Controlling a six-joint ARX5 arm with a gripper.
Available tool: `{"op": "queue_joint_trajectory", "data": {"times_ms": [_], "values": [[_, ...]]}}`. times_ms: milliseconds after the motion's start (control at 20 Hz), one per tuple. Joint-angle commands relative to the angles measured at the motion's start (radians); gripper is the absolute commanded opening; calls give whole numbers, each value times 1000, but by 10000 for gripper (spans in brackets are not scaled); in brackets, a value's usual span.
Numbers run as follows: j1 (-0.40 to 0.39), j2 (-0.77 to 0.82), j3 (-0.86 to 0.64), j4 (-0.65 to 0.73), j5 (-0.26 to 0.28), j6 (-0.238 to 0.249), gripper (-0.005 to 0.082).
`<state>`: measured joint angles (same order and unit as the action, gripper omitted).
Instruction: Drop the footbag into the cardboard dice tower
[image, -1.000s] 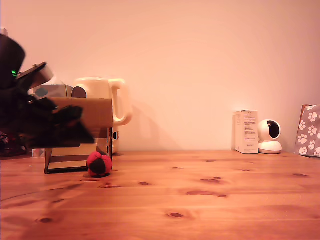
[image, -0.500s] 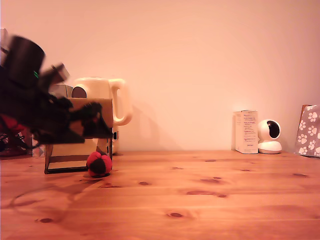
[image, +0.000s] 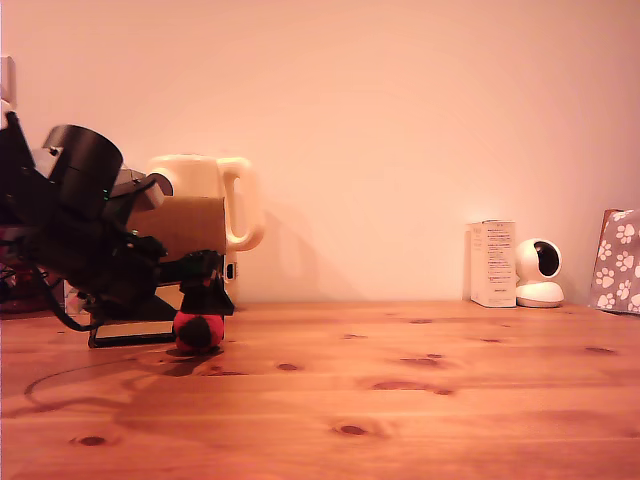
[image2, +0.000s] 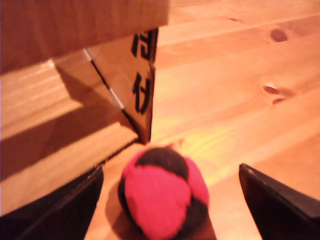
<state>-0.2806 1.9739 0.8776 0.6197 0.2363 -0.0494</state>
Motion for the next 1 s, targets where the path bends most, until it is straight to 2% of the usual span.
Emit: {"op": "queue_joint_trajectory", "data": {"times_ms": [0, 100, 150, 300, 350, 550, 950], "values": [[-4, 50, 11, -17, 1, 5, 780], [-4, 67, 27, -37, 0, 5, 730], [-4, 68, 32, -51, 0, 5, 635], [-4, 68, 45, -72, -9, 5, 201], [-4, 68, 50, -80, -8, 5, 139], [-4, 48, 62, -139, -4, 5, 127], [-4, -193, 63, -471, 10, -4, 127]]}}
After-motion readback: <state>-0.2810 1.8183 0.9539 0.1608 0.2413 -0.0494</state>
